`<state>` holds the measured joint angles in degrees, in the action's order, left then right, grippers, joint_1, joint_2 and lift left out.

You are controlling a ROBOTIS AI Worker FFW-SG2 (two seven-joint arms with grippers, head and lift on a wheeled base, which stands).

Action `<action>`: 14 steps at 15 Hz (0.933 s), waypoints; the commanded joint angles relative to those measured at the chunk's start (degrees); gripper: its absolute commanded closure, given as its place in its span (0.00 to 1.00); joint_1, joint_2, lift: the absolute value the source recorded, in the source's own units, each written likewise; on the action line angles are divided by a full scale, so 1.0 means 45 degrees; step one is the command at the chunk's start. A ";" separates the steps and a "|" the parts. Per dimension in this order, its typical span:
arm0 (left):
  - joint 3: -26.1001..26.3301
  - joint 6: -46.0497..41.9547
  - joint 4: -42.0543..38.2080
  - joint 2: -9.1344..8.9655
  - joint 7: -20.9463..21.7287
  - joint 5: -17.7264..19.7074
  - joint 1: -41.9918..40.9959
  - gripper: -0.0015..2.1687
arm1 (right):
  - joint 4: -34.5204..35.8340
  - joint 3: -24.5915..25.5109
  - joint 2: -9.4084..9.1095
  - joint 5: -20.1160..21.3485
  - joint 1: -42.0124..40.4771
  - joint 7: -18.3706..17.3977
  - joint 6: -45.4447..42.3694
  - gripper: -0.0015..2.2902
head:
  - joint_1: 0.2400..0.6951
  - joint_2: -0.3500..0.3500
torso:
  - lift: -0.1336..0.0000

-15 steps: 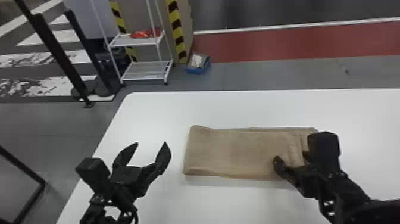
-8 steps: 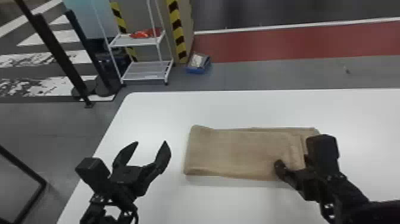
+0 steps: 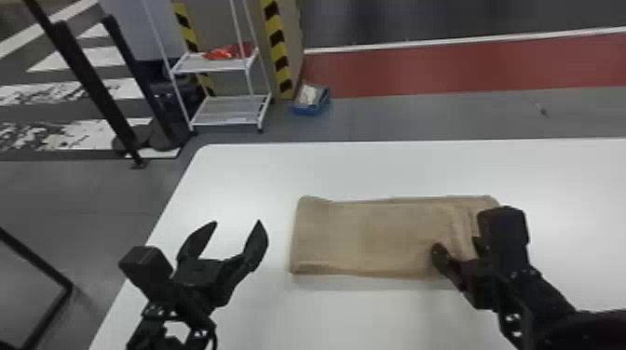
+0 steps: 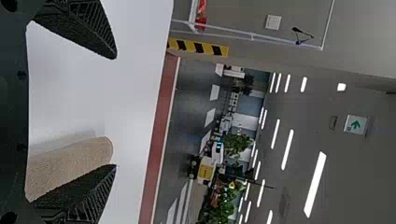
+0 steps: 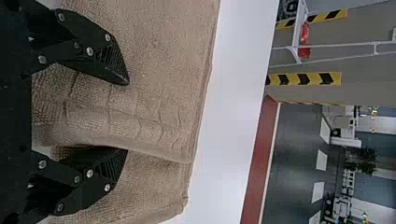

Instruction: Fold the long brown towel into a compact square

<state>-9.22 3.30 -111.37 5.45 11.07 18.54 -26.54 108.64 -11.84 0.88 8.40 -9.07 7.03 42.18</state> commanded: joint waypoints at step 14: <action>-0.0041 0.0000 0.0042 0.0039 0.0020 0.0020 -0.0020 0.02 | 0.1697 0.0484 0.0020 -0.0772 0.0198 0.0138 -0.0084 0.52 | 1.00 0.79 | 0.12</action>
<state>-9.39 3.30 -111.18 5.53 11.16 18.57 -26.54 113.37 -10.98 0.94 6.09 -8.57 7.65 41.27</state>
